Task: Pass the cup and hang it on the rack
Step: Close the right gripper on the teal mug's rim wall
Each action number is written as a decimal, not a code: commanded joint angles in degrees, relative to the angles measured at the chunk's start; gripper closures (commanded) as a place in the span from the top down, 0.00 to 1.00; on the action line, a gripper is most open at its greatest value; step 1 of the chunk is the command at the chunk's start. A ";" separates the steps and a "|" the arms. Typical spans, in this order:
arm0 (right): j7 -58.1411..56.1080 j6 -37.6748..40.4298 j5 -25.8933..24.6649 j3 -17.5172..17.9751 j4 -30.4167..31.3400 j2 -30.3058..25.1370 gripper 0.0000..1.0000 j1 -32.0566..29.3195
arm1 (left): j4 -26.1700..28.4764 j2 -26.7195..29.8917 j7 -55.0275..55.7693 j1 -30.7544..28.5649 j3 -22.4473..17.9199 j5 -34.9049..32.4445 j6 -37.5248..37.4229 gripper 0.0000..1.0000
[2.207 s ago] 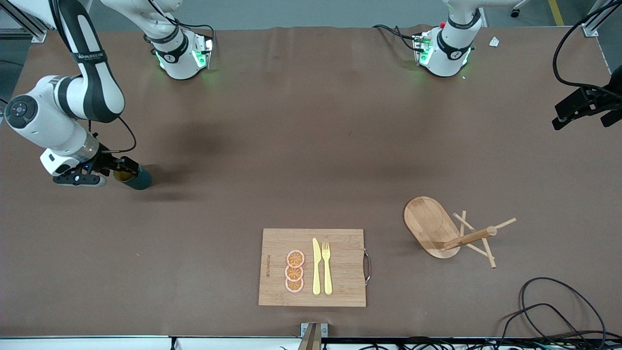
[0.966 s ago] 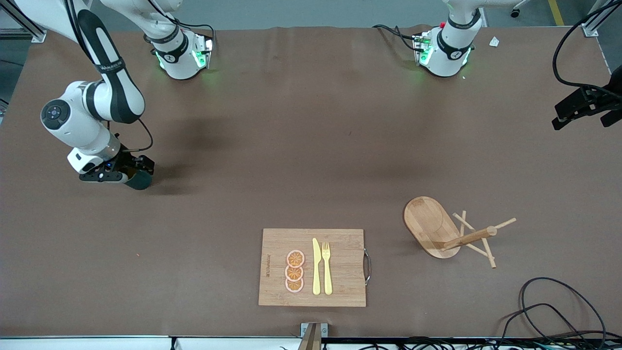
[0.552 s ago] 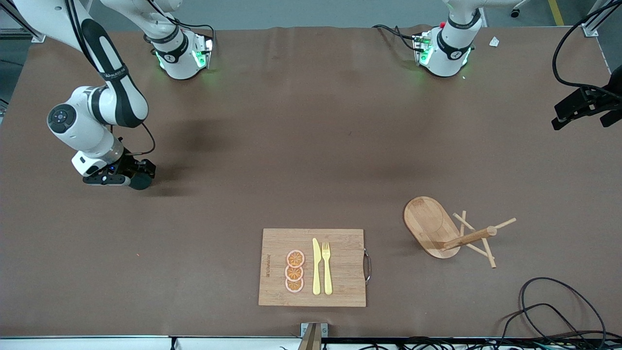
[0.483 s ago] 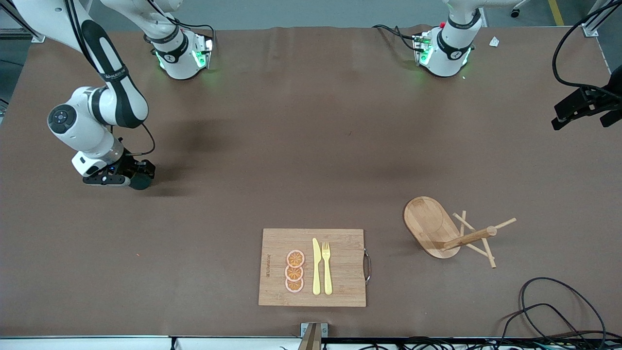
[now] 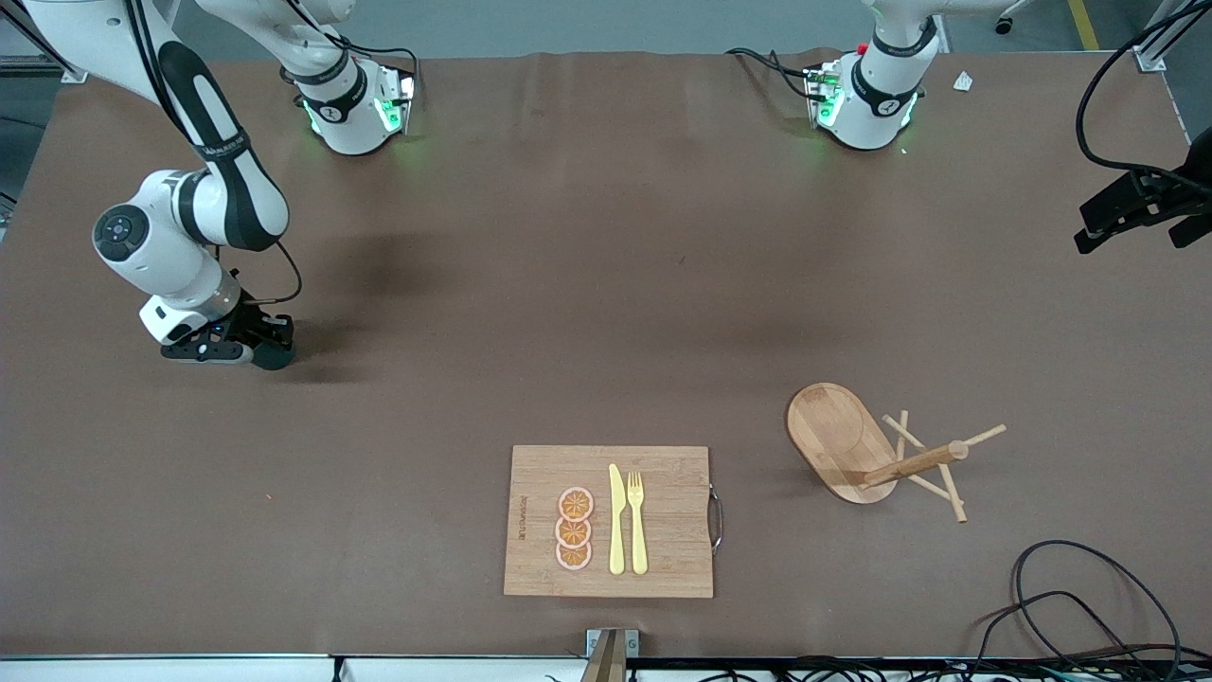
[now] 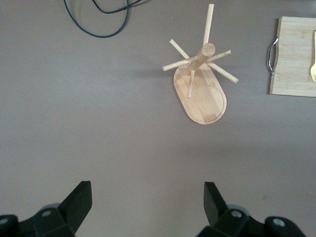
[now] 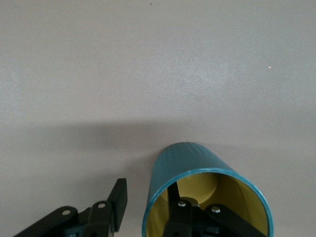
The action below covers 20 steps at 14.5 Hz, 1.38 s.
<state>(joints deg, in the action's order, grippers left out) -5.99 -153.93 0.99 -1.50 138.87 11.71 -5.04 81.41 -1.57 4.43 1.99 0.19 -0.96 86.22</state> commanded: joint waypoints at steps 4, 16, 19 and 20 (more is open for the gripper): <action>-0.61 -0.58 0.59 0.36 0.79 -0.46 0.10 -1.11 | 0.15 0.52 -0.03 0.03 0.25 -0.97 -0.71 1.00; 8.78 19.52 0.77 0.71 -5.62 -7.56 0.00 5.11 | 0.06 0.52 -0.03 0.03 0.25 -0.97 -0.71 1.00; 20.00 27.26 2.08 0.71 -8.78 -11.44 0.00 13.01 | 0.06 0.60 -0.03 0.03 0.25 -0.97 -0.71 1.00; 25.01 28.41 2.18 0.79 -9.49 -11.97 0.00 16.52 | 0.06 0.60 -0.03 0.03 0.25 -0.97 -0.71 1.00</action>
<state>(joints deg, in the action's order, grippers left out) 10.90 -128.30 2.31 -0.55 129.66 2.55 5.75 81.41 -1.57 4.43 1.99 0.20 -0.96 86.22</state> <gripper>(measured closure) 0.952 0.000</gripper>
